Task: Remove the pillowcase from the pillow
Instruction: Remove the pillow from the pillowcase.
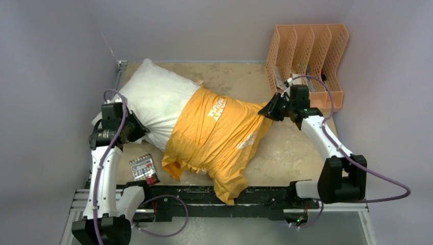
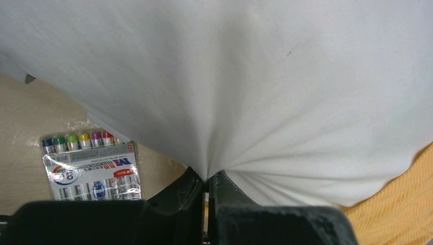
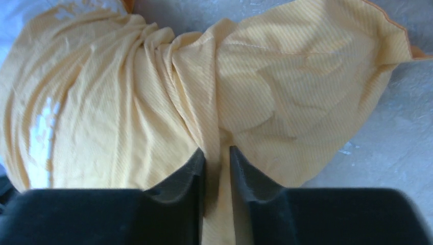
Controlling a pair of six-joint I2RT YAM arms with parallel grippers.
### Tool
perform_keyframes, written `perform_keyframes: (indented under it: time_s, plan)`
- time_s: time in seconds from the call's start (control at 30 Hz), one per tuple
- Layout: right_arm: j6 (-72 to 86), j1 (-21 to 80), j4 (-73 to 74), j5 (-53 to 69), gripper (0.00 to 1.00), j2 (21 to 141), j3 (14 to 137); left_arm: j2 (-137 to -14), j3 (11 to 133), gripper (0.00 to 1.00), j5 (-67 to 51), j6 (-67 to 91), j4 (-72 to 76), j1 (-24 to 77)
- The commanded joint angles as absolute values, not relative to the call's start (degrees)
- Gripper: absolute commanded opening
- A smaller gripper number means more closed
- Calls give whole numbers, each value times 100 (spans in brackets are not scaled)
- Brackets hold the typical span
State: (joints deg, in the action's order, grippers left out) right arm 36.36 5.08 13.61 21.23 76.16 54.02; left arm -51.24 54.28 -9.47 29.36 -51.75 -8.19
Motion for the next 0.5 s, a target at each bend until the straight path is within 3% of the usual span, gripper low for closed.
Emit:
perform_keyframes:
  time_s: [0.0,0.07,0.13,0.27,0.37,0.47]
  plan:
    - [3096,334,1568,2751,39,7577,5632,-5071,5367,0,-664,3008,-4682,-923]
    - [3174,326,1791,2206,62,7441,5607,-5036,5371,0,-685,2970,-4709,-922]
    - [3294,325,1826,1799,72,7276,5499,-4983,5361,0,-690,2939,-4733,-923]
    - [3182,317,1704,2049,75,7150,5508,-4966,5337,0,-782,2892,-4788,-923]
    - [3192,515,1614,2462,71,7246,5901,-4974,5281,0,-853,2908,-4737,-918]
    - [3042,1210,1800,1799,72,7490,6520,-5018,5224,0,-934,2900,-4728,-923]
